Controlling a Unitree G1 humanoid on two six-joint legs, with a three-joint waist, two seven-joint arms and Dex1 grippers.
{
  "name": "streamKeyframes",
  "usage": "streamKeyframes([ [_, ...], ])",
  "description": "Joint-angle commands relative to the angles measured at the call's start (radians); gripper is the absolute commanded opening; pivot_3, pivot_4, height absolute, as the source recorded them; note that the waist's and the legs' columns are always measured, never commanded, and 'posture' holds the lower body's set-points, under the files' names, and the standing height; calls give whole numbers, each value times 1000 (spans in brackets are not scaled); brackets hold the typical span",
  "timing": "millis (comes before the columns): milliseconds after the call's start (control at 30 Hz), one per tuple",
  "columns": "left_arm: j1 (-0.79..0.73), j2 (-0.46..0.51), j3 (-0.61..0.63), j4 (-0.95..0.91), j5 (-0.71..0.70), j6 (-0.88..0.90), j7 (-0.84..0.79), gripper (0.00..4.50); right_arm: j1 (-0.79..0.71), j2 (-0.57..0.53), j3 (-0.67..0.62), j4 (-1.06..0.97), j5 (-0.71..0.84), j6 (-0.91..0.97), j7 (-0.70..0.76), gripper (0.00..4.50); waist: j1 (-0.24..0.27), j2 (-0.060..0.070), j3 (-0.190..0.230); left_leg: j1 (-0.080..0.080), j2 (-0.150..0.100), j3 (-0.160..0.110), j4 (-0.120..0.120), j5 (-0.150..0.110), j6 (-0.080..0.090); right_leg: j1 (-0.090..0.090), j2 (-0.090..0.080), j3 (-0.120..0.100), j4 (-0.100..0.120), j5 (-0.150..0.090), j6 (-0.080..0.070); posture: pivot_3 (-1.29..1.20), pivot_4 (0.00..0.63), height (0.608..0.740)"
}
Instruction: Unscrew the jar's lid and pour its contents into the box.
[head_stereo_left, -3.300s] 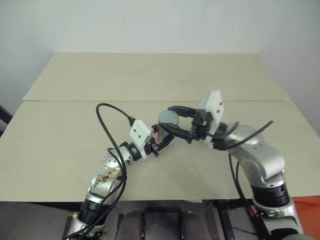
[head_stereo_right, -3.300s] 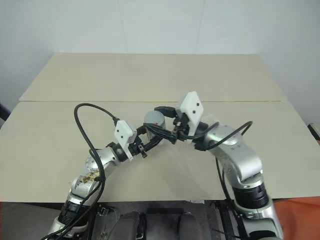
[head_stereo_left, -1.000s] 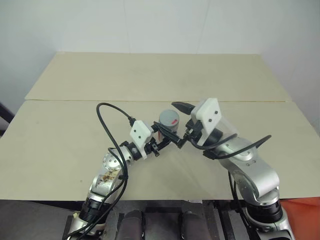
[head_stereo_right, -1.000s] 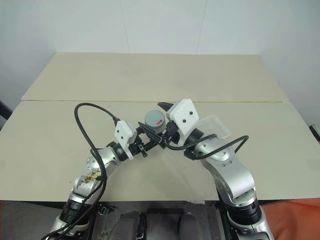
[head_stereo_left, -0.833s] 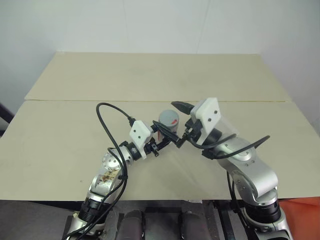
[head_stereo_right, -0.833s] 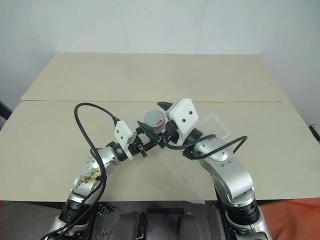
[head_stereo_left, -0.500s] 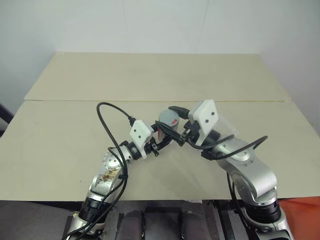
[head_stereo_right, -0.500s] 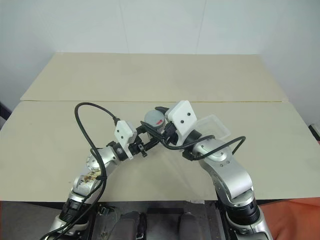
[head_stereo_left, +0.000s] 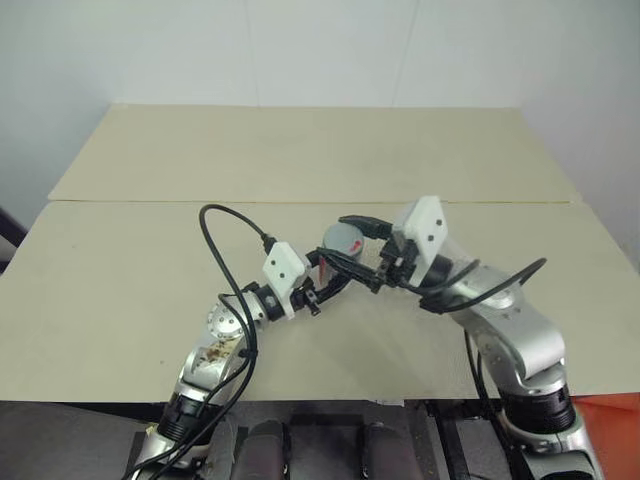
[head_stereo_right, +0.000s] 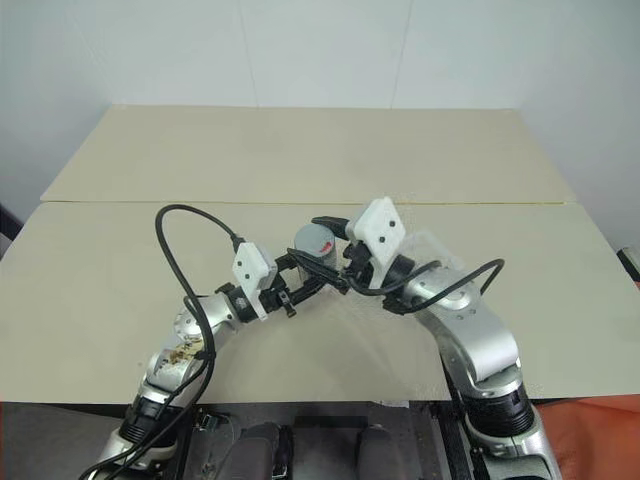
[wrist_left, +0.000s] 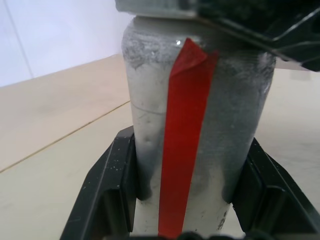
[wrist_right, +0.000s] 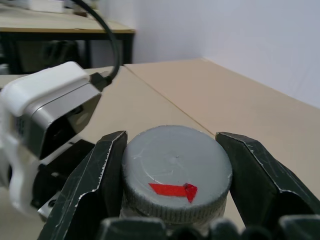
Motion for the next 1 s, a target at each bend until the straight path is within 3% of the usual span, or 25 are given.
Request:
streamKeyframes([
  [33, -28, 0, 7, -19, -8, -28, -10, 2138, -93, -20, -33, 98, 110, -92, 227, 2803, -2, 0, 0, 0, 0, 0, 0, 0, 0, 0, 0, 0, 0, 0, 0, 0, 150, 740],
  [333, -34, -12, -5, -16, -6, -38, -10, 2138, -398, 1, 51, 578, 118, -240, 817, 2803, -12, 0, 0, 0, 0, 0, 0, 0, 0, 0, 1, 0, 0, 0, 0, 0, 150, 740],
  [400, -33, -14, -7, -16, -8, -38, -9, 2138, -468, -11, 111, 684, 126, -291, 892, 2803, -13, 0, 0, 0, 0, 0, 0, 0, 0, 0, 1, 0, 0, 0, 0, 0, 150, 740],
  [633, -33, -18, -7, -16, -7, -40, -3, 2138, -617, -72, 354, 914, 228, -516, 904, 2803, -12, 0, 0, 0, 1, 0, 0, 0, 0, 0, 0, 0, 0, 0, 0, 0, 150, 740],
  [833, -24, -18, -5, -25, -4, -37, 2, 2138, -664, -78, 417, 1002, 251, -615, 904, 2803, -11, 0, 0, 0, 1, 1, 0, 0, 0, -1, 0, 0, 0, 0, 0, 0, 150, 740],
  [1000, -17, -13, -3, -31, -6, -34, -2, 2138, -662, -76, 398, 1049, 242, -639, 904, 2803, -11, 0, 0, 0, 1, 1, 0, 0, 0, -1, -1, 0, 1, 0, 0, 0, 150, 740],
])
